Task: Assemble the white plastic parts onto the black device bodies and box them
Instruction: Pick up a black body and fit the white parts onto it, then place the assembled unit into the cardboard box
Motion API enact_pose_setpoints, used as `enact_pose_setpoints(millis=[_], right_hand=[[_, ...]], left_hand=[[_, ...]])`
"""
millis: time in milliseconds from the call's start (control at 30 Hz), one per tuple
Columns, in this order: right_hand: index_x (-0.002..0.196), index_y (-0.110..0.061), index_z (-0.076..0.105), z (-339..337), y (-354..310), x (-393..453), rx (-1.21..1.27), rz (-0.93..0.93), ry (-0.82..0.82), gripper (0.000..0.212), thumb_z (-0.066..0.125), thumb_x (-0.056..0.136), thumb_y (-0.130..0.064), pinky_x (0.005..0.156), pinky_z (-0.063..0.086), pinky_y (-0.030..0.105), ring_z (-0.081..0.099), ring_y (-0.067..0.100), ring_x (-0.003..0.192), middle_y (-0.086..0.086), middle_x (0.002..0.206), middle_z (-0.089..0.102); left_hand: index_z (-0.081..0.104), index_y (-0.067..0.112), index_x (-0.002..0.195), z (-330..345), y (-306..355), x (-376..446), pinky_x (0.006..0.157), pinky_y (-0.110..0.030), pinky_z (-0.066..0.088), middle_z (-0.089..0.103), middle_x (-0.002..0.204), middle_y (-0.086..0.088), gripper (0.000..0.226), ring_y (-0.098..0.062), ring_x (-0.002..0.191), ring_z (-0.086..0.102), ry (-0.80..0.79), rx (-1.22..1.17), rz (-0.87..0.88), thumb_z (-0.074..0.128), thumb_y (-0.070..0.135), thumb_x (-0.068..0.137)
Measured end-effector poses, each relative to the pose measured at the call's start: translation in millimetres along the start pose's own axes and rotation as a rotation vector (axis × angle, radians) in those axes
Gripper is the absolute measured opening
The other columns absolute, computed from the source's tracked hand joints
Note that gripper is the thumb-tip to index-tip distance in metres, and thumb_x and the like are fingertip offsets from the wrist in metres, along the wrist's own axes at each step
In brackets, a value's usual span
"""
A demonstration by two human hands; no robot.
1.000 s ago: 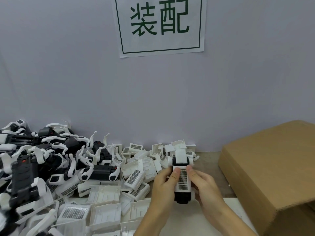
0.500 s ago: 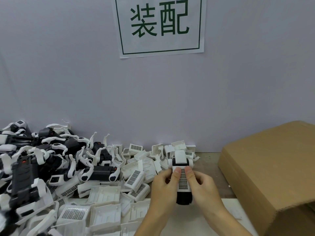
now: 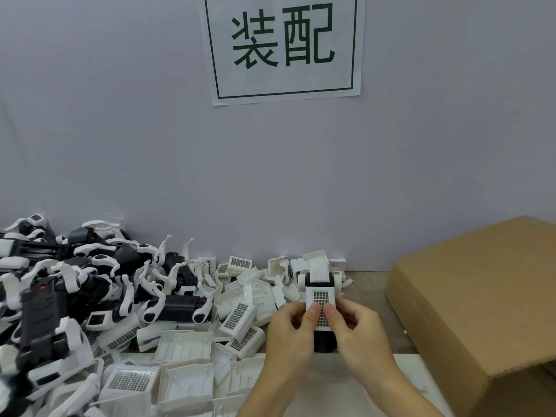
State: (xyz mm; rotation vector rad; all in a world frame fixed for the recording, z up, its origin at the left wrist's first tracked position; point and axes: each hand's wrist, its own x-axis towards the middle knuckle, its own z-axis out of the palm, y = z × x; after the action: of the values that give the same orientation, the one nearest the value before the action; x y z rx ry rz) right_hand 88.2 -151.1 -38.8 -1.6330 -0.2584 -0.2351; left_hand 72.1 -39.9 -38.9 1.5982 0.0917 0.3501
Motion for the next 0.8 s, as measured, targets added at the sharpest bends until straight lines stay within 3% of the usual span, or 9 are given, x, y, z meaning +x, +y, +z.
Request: enact_pose_setpoints(millis=[100, 200, 267, 367, 500, 567, 667, 733, 800], right_hand=[[0.089, -0.030, 0.076, 0, -1, -2, 0.014, -0.009, 0.046, 0.022, 0.058, 0.100, -0.024, 0.066, 0.049, 0.008, 0.070, -0.004, 0.082, -0.016, 0.084, 0.077], [0.101, -0.022, 0.078, -6, 1, -1, 0.117, 0.069, -0.054, 0.029, 0.050, 0.104, -0.029, 0.071, 0.053, 0.015, 0.073, 0.005, 0.089, -0.005, 0.093, 0.079], [0.105, -0.022, 0.077, -7, 1, -1, 0.116, 0.067, -0.100, 0.025, 0.052, 0.103, -0.022, 0.075, 0.055, 0.017, 0.073, 0.007, 0.095, -0.005, 0.097, 0.078], [0.096, -0.028, 0.076, -5, 1, 0, 0.012, -0.018, -0.041, 0.023, 0.057, 0.101, -0.016, 0.073, 0.050, 0.010, 0.071, 0.000, 0.091, -0.014, 0.092, 0.078], [0.098, -0.034, 0.071, -2, 6, 1, -0.063, -0.034, 0.071, 0.007, 0.066, 0.094, -0.029, 0.073, 0.053, 0.015, 0.069, 0.000, 0.091, -0.013, 0.095, 0.075], [0.111, -0.036, 0.063, -4, 9, 1, -0.234, -0.108, 0.073, 0.019, 0.068, 0.093, -0.033, 0.079, 0.049, 0.012, 0.061, -0.004, 0.099, -0.016, 0.107, 0.064], [0.111, -0.049, 0.055, -3, 8, -2, -0.398, -0.235, -0.103, 0.027, 0.069, 0.088, -0.045, 0.083, 0.044, 0.011, 0.055, -0.007, 0.103, -0.021, 0.108, 0.057], [0.119, -0.047, 0.052, -3, 8, -3, -0.507, -0.227, -0.154, 0.045, 0.062, 0.078, -0.064, 0.084, 0.048, 0.018, 0.055, -0.004, 0.103, -0.023, 0.109, 0.054], [0.126, -0.040, 0.052, -4, 9, -1, -0.537, -0.158, -0.125, 0.057, 0.064, 0.076, -0.065, 0.085, 0.051, 0.022, 0.057, -0.002, 0.103, -0.021, 0.111, 0.056]], left_hand=[[0.078, 0.013, 0.091, 1, 1, 0, 0.075, -0.026, 0.055, 0.078, 0.087, -0.003, 0.020, -0.013, 0.083, 0.072, -0.054, -0.081, -0.020, 0.061, 0.020, 0.099], [0.078, 0.018, 0.097, 2, 0, -2, 0.072, -0.017, 0.053, 0.079, 0.092, 0.001, 0.017, -0.010, 0.089, 0.074, -0.101, -0.072, -0.019, 0.061, 0.014, 0.099], [0.077, 0.019, 0.099, 2, -2, -1, 0.077, -0.020, 0.056, 0.079, 0.092, 0.002, 0.016, -0.010, 0.090, 0.073, -0.061, -0.043, -0.025, 0.062, 0.014, 0.098], [0.077, 0.015, 0.102, 1, -4, 2, 0.082, -0.029, 0.058, 0.079, 0.093, -0.002, 0.014, -0.015, 0.092, 0.074, -0.021, -0.057, -0.058, 0.064, 0.016, 0.098], [0.075, 0.007, 0.101, -1, -2, 3, 0.079, -0.039, 0.061, 0.079, 0.091, -0.010, 0.014, -0.025, 0.091, 0.075, -0.018, -0.187, -0.122, 0.068, 0.017, 0.095], [0.070, 0.007, 0.101, 0, -3, 4, 0.076, -0.038, 0.059, 0.078, 0.090, -0.007, 0.018, -0.023, 0.086, 0.075, 0.059, -0.200, -0.132, 0.073, 0.021, 0.091], [0.059, 0.005, 0.098, 0, -3, 5, 0.076, -0.048, 0.056, 0.068, 0.088, -0.010, 0.028, -0.025, 0.081, 0.067, 0.159, -0.256, -0.184, 0.072, 0.029, 0.091], [0.060, 0.004, 0.097, 0, -1, 4, 0.071, -0.046, 0.058, 0.070, 0.086, -0.011, 0.026, -0.026, 0.080, 0.069, 0.136, -0.333, -0.205, 0.069, 0.029, 0.093], [0.065, 0.005, 0.097, 1, 0, 2, 0.066, -0.039, 0.057, 0.074, 0.089, -0.013, 0.021, -0.025, 0.078, 0.071, 0.078, -0.335, -0.167, 0.063, 0.026, 0.097]])
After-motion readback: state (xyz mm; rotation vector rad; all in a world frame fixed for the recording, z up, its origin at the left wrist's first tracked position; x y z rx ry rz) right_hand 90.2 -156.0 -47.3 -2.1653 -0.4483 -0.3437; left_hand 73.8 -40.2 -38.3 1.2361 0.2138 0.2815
